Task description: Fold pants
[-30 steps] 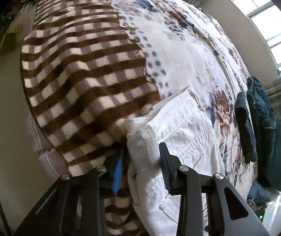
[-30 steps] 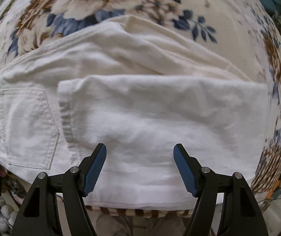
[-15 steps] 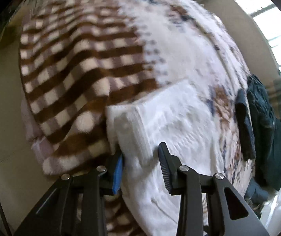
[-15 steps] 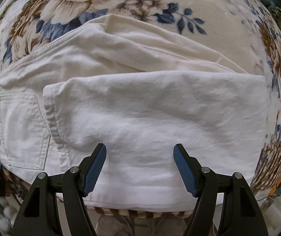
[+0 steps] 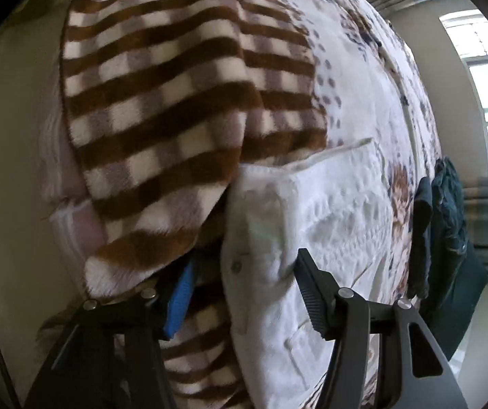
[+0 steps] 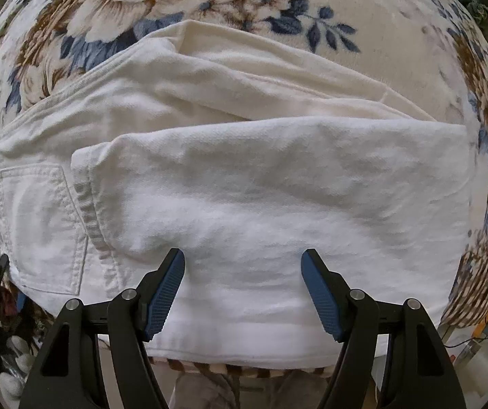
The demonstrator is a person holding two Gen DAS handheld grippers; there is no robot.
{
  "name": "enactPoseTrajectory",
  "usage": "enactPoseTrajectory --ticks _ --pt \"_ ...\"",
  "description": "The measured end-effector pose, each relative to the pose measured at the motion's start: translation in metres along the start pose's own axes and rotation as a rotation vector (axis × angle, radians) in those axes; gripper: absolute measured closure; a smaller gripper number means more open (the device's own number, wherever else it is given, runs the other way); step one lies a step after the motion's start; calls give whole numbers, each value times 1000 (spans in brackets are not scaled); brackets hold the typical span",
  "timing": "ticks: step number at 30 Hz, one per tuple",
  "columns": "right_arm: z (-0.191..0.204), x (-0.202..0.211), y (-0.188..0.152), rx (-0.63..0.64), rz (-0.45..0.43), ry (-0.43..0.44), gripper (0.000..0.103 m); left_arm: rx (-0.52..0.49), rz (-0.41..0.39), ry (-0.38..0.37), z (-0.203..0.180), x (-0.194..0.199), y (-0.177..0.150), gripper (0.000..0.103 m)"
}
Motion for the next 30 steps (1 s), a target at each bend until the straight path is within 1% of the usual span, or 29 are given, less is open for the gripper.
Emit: enactPoseTrajectory --ticks 3,6,7,9,10,11,12,14,16,18,19,20,22,25,28,30 --pt "-4 -1 3 3 -2 -4 30 -48 -39 -25 -19 -1 13 48" --pt "-5 2 4 0 0 -3 30 -95 -63 -11 -27 -13 27 47" --pt "-6 2 4 1 0 -4 30 -86 -54 -10 -26 -20 31 47" --pt "-1 1 5 3 0 -2 30 -62 -59 -29 -23 -22 38 47" --pt "-1 1 5 7 -2 1 30 -66 -65 -25 -24 -20 39 50" --pt "1 -1 7 11 -4 -2 30 -89 -87 -17 -28 -12 39 67" --pt "3 -1 8 15 -7 -8 30 -121 -108 -8 -31 -5 38 80" --pt "3 0 7 26 -18 -43 30 -193 -139 7 -43 13 33 85" --pt "3 0 6 29 -24 -67 30 -236 -162 -4 -54 29 26 86" --pt "-1 0 5 21 -24 -81 30 -293 -181 -11 -71 46 17 88" --pt "-3 1 4 12 -24 -75 30 -332 -189 -25 -84 58 9 89" --pt "-5 2 3 2 -24 -68 30 -370 -196 -23 -96 66 2 90" --pt "-11 6 2 -12 -30 -64 30 -425 -191 -52 -117 78 -13 90" --pt "-26 16 1 -31 -48 -57 30 -534 -182 -91 -153 94 -44 90" --pt "-52 28 -4 -56 -66 -60 30 -647 -149 -122 -192 97 -83 91" --pt "-72 34 -8 -85 -74 -59 30 -727 -101 -140 -215 93 -120 91"
Point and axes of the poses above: each gripper's, at about its wrist camera, not at the fingertips, and x roughly against the way its jaws point, z to its left, y to its top, the point moved 7 cm from there along -x, roughly the way its jaws point, and after that the axes turned 3 degrees about y, right-handed, at the moved point
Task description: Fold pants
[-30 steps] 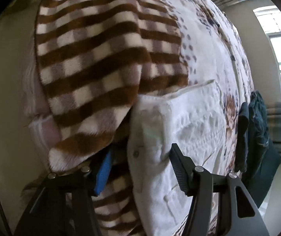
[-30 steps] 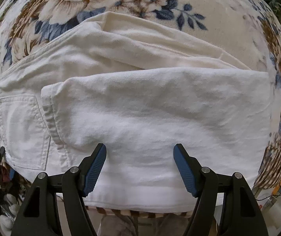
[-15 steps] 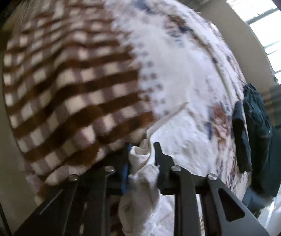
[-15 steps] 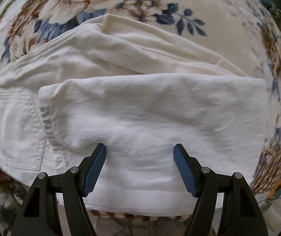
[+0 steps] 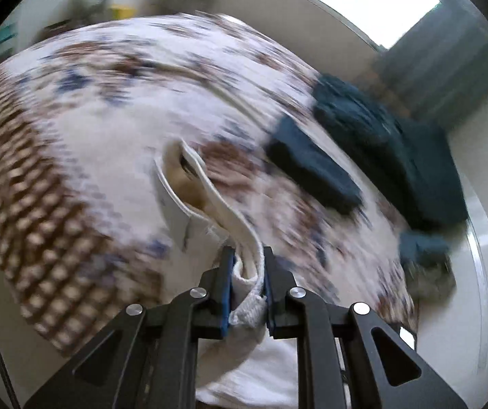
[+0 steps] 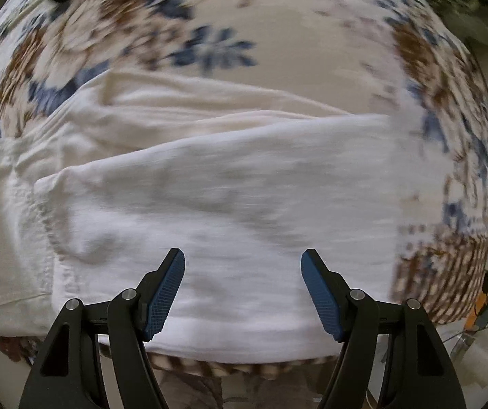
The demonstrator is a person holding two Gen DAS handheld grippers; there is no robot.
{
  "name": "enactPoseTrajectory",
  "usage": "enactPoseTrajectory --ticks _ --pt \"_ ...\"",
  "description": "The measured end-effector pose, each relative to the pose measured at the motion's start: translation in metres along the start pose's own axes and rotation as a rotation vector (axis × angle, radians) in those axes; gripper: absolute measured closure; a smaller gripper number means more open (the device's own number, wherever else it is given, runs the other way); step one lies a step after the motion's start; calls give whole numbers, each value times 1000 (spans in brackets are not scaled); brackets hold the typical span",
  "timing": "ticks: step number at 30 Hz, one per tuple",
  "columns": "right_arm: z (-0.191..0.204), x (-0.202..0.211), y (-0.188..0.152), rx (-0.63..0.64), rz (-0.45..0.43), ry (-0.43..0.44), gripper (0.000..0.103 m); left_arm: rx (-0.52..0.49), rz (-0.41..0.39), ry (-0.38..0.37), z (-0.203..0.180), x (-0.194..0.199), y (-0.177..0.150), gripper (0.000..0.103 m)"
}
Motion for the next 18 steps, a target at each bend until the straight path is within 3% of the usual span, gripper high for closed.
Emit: enactPoseTrajectory --ticks 3,9,11,14,17,18 --pt "-36 6 -5 -48 -10 -3 30 -113 62 -41 -58 -12 -32 91" --pt "-120 4 -27 -145 -7 -31 30 -311 272 -88 -144 -57 -129 91" --pt "-150 -1 -38 -176 -1 -47 30 -361 337 -93 -162 -74 -161 91" --pt "-185 -11 -41 -215 21 -37 30 -441 459 -35 -177 -103 -209 94" --pt "-209 -15 -49 -267 26 42 30 -409 537 -6 -181 -104 -220 91" --pt "-214 -13 -50 -281 22 81 30 -400 544 -4 -182 -98 -219 85"
Point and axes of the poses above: each gripper's, at about its wrist camera, not at the fingertips, and x roughly against the way its jaws point, z to its left, y to its top, the point moved 7 cm from there along -x, roughly the way its jaws point, and after that the axes turned 3 degrees about y, right-handed, at the moved point
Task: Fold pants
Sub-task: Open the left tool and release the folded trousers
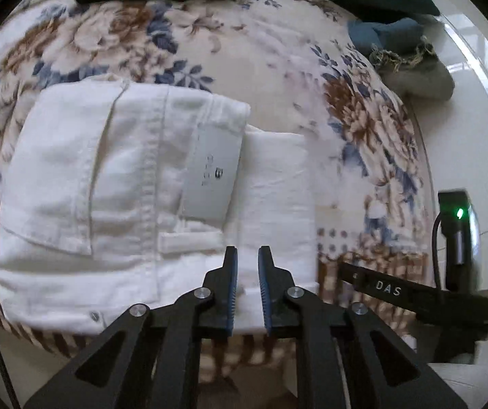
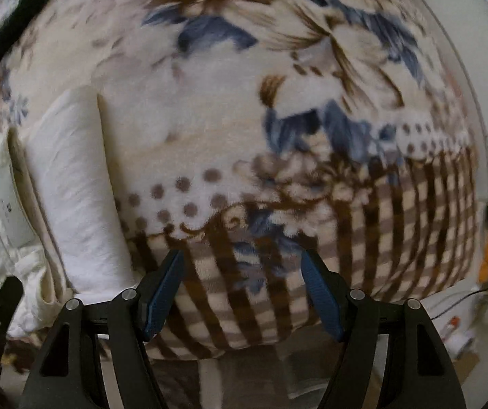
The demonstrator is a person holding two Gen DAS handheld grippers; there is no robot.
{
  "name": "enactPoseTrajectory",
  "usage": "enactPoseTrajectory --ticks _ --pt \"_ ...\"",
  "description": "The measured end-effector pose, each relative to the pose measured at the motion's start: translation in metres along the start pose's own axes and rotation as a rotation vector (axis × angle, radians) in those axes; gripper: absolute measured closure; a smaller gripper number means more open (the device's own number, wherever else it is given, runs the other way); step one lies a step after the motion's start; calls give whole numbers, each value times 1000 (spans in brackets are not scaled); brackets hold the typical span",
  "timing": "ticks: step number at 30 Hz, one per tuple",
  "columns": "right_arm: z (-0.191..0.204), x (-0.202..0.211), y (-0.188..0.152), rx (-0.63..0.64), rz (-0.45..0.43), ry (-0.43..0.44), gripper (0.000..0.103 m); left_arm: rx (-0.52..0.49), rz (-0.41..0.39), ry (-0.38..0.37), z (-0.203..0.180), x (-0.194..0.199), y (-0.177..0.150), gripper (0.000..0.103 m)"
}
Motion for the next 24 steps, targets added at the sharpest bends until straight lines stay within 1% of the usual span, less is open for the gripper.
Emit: enactPoseTrajectory --ticks 1,2,3,4,5,6,8,10,11,12,13,14,16,17,18,19,20,21,22,24 --pt "1 4 -1 -16 1 58 30 6 -1 9 2 8 2 79" --pt "-5 8 -1 -20 -3 101 30 9 -14 21 6 17 6 67" --pt "-6 12 -1 -20 -8 153 30 17 -54 40 14 34 10 52" --pt "6 20 -2 -13 -9 218 30 28 -93 69 25 47 15 41" --pt "15 26 -2 -6 -7 265 30 40 -139 114 41 62 19 13" --pt "33 32 -4 11 1 335 30 46 -167 150 53 70 21 0" --pt "69 38 -10 64 16 399 30 62 -205 274 92 85 30 0" --pt "104 39 -10 116 20 422 30 70 -190 373 123 85 33 0" --pt "122 35 -7 143 26 431 30 79 -163 423 141 82 33 0" --pt "134 29 -4 163 30 427 30 94 -141 453 161 79 32 0" --pt "149 19 -1 191 35 393 30 107 -134 469 173 78 31 0" --pt "147 6 3 205 39 373 30 125 -125 486 187 76 30 0" --pt "152 -20 13 213 73 322 18 138 -112 500 203 71 29 0" --pt "157 -33 13 180 114 352 15 144 -107 512 209 69 29 0" --pt "159 -37 15 159 121 374 15 152 -98 514 214 65 28 0" --pt "163 -37 15 134 109 415 19 159 -91 514 217 62 28 0" --pt "164 -43 15 137 100 441 45 167 -89 521 221 60 27 0" --pt "172 -42 12 149 94 468 64 176 -91 521 224 60 26 0" --pt "177 -39 7 165 89 464 70 184 -90 503 225 59 27 0" --pt "184 -27 -2 228 25 405 86 209 -87 465 225 60 28 0"
Point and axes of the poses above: each gripper's, at about its wrist camera, not at the fingertips, and x roughly against the way its jaws point, z to its left, y to its top, the point moved 7 cm from there along -x, roughly the way its jaws point, and after that the axes turned 3 degrees about y, right-handed, at the moved point
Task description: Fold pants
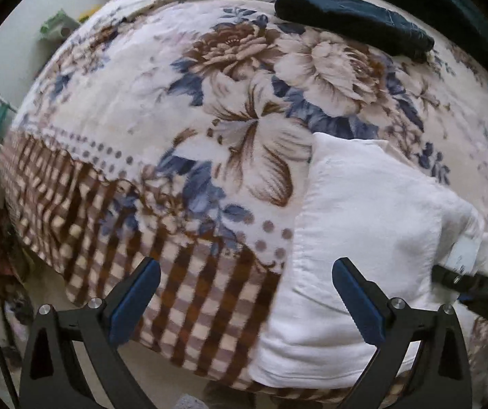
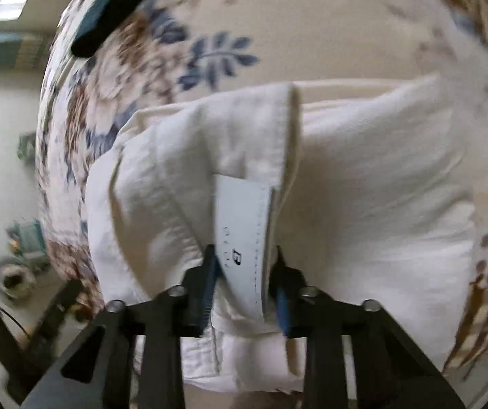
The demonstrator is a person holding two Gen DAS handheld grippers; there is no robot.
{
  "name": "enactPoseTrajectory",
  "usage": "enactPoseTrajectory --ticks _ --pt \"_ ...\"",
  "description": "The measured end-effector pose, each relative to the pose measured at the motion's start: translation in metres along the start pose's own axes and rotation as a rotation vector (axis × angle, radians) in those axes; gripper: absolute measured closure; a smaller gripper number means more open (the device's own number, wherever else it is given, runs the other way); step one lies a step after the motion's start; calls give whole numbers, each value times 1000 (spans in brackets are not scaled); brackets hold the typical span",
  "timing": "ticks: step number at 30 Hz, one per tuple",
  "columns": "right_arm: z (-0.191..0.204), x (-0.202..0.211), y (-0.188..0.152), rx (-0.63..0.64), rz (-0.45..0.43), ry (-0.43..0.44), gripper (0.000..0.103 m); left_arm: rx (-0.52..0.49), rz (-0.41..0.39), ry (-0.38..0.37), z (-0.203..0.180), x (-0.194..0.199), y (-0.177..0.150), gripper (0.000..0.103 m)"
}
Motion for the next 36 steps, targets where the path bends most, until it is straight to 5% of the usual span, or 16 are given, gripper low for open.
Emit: enactPoseTrajectory --ticks 6,13,15,18,19,21,27,28,29,30,31,36 --pt "-24 88 -5 -64 -181 -43 91 5 -7 -56 0 17 10 0" --pt "-152 171 -3 -201 -243 -263 91 -27 14 -142 -36 17 16 0" --pt "-179 157 0 -236 -189 -287 85 -41 24 -165 -54 11 16 0" --pt "-207 129 -5 -276 -59 -273 60 -73 68 -205 -89 -6 12 0" --pt "-209 132 -9 -314 -80 -230 58 -77 90 -215 -99 -13 12 0" --pt "-212 140 -15 -350 -125 -197 33 -69 126 -254 -117 -25 15 0" --pt "-234 131 -53 -506 -116 -115 31 2 181 -394 -154 -56 45 0" --pt "-238 129 -58 -522 -116 -110 31 -6 184 -403 -160 -60 50 3" --pt "-240 125 -62 -531 -116 -108 31 -23 170 -427 -169 -64 57 19" --pt "-242 124 -64 -535 -111 -112 31 -40 158 -446 -176 -68 63 55" --pt "-245 125 -67 -542 -111 -97 31 -57 163 -466 -181 -71 64 71" --pt "-255 133 -88 -640 -115 0 29 -12 187 -505 -180 -89 69 78"
Point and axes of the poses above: each gripper's, at about its wrist camera, not at the fingertips, and x roughly against the way its jaws point, z to its left, y to its top, the point moved 7 cm from there along -x, roughly the way its jaws point, and after that the axes turned 3 degrees about y, right-handed, at the moved point
